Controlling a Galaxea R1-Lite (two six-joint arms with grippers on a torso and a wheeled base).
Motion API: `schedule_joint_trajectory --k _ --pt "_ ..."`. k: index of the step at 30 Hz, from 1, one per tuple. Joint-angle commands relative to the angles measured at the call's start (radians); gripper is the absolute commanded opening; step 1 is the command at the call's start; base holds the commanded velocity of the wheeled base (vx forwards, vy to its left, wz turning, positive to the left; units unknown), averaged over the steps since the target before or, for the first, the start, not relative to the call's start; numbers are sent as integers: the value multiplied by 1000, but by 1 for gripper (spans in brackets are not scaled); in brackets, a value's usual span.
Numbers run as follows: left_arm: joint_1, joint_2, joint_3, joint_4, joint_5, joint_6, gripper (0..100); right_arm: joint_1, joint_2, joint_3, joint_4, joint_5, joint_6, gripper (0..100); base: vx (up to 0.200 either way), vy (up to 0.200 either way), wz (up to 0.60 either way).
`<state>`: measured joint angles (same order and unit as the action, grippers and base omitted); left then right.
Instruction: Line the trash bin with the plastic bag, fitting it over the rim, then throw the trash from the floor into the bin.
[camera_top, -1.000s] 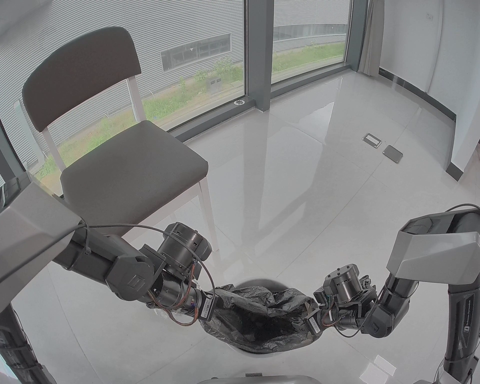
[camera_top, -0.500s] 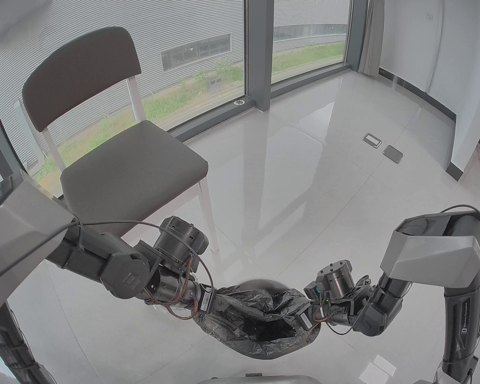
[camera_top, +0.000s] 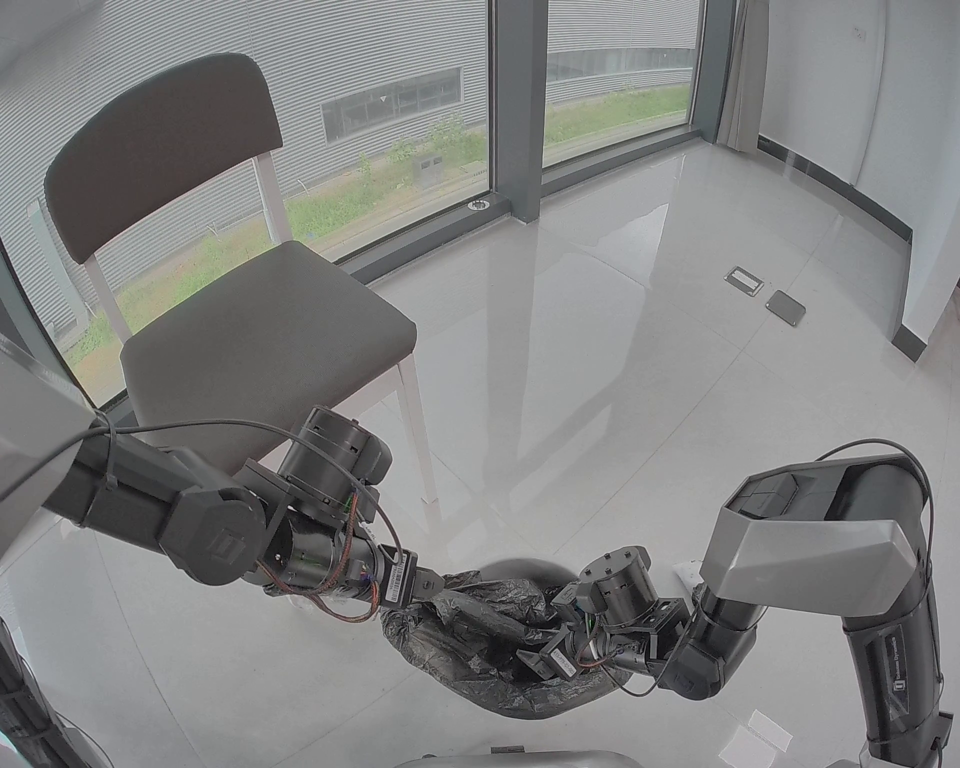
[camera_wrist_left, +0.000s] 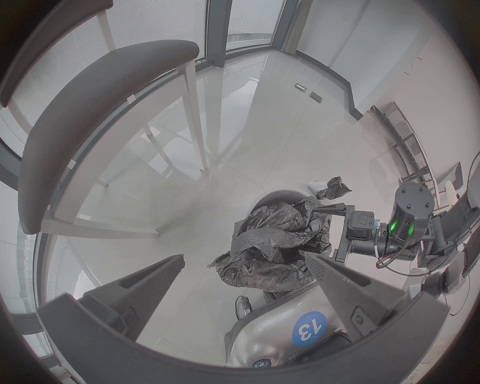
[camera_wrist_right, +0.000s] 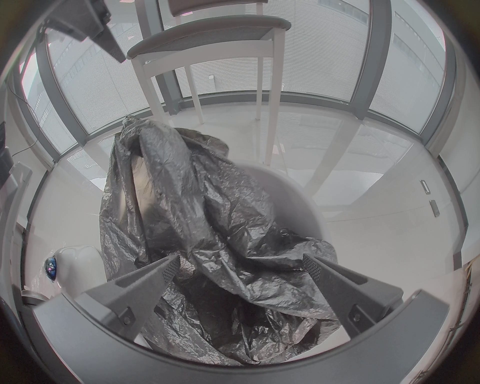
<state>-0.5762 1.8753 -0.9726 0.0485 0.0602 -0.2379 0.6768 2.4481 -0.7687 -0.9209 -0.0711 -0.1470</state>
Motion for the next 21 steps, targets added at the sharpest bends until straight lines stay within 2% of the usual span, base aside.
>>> schedule_joint_trajectory --k 1,8,17,18,21 --pt "-1 -10 0 -1 6 -3 100 -5 -41 25 4 1 -3 100 0 0 0" --pt "-2 -10 0 -1 6 -17 100 -2 -31 40 -1 1 -6 100 0 0 0" --pt "-11 -24 -2 -2 15 -18 100 13 51 -21 -32 1 -17 100 0 0 0" --pt "-11 -24 -2 -2 16 -18 100 13 51 -23 -32 1 -17 0 0 0 0" --pt "-13 -25 -3 -2 16 -18 100 6 54 -32 -36 1 -16 0 0 0 0"
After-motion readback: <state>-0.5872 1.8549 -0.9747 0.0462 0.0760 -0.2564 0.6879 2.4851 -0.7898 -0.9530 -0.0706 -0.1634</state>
